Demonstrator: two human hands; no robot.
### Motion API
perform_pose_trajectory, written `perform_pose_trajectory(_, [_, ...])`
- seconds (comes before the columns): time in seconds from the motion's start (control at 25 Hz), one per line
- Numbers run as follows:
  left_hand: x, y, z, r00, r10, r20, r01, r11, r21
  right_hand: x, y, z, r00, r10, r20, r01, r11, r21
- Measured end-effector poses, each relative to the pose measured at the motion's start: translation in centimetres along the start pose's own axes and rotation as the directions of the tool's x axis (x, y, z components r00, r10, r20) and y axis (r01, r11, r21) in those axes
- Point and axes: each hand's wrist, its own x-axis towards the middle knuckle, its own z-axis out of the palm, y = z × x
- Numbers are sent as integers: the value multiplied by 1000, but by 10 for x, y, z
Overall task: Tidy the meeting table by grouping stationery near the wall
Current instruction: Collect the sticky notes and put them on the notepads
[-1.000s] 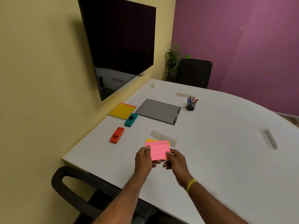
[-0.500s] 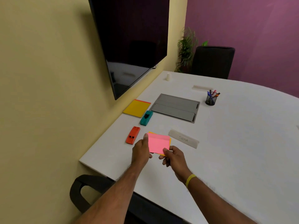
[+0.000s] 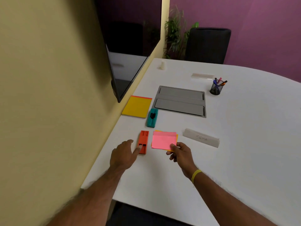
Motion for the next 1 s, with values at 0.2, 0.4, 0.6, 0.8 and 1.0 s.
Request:
perform_pose_trajectory(0.2, [78,-75,11,974,207,93,-226,931,288,52,8,69,985,93,-147,-89,995,35])
perform_pose_trajectory(0.4, [132,-110,38,958,266,105,-286,915,286,117,13,118,970,162,-183,-151,986,68])
perform_pose_trajectory(0.6, [157,-131,69,962,254,97,-270,938,218,198,19,167,965,179,-189,-165,982,88])
perform_pose_trajectory(0.8, [150,-151,89,952,296,77,-305,929,208,281,9,215,967,150,-205,-127,984,121])
perform_pose_trajectory(1.0, [144,-167,97,967,241,79,-252,949,190,347,-15,233,954,228,-196,-189,962,197])
